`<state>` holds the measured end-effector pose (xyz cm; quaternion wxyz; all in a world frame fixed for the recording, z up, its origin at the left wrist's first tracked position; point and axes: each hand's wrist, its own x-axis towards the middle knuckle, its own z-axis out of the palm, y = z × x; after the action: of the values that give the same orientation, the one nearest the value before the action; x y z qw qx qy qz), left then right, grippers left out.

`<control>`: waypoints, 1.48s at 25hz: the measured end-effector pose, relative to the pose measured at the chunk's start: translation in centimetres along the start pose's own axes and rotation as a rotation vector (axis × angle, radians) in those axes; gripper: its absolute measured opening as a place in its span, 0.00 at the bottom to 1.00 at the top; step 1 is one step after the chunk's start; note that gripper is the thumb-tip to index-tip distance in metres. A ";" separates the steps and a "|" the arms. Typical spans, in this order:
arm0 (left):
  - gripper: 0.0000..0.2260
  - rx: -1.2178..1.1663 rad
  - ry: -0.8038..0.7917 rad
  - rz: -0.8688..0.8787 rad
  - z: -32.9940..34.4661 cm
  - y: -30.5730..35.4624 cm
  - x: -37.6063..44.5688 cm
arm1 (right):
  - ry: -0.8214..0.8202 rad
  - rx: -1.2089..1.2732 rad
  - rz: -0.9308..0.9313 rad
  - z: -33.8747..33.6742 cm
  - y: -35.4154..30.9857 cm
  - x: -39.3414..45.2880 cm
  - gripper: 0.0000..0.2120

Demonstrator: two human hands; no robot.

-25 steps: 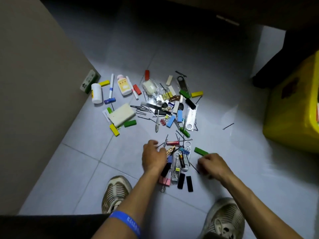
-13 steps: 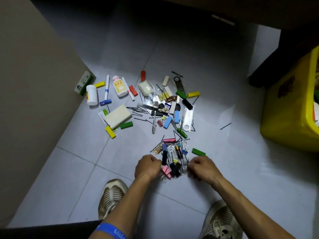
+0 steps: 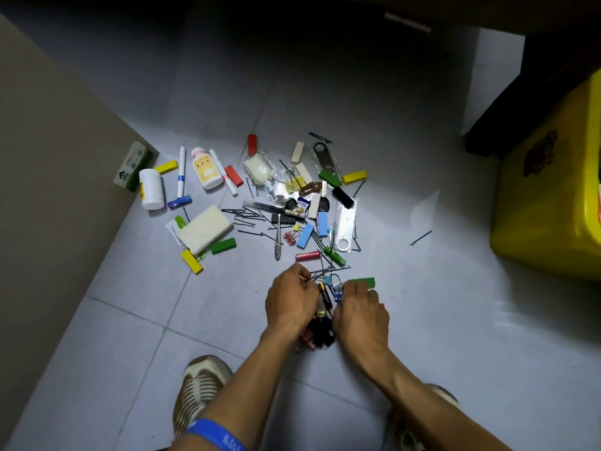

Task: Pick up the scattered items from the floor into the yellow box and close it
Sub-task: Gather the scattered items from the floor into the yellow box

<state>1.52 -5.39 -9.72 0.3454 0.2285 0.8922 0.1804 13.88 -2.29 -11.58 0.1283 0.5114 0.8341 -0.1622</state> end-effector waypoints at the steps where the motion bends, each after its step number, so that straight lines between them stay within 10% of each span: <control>1: 0.02 0.016 0.013 -0.006 -0.1 0.0 0.1 | 0.002 0.017 0.000 0.0 0.2 -0.1 0.17; 13: 0.05 0.150 0.040 0.024 1.6 -1.5 -2.6 | -0.158 0.316 0.117 0.1 1.6 1.2 0.08; 22: 0.34 0.364 0.117 -0.095 3.1 -0.6 -2.1 | -0.180 1.103 0.268 -3.8 3.8 2.8 0.20; 30: 0.14 0.229 0.073 -0.059 1.8 -0.7 -0.6 | -0.317 1.365 0.270 -7.3 2.8 6.7 0.08; 37: 0.27 0.434 0.074 -0.072 0.4 -3.3 -0.9 | 0.030 0.496 0.237 -5.8 0.8 12.0 0.16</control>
<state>1.42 -8.54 -11.11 0.2614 0.2585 0.9297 -0.0199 8.94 10.15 -10.91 0.0048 0.6238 0.7049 -0.3377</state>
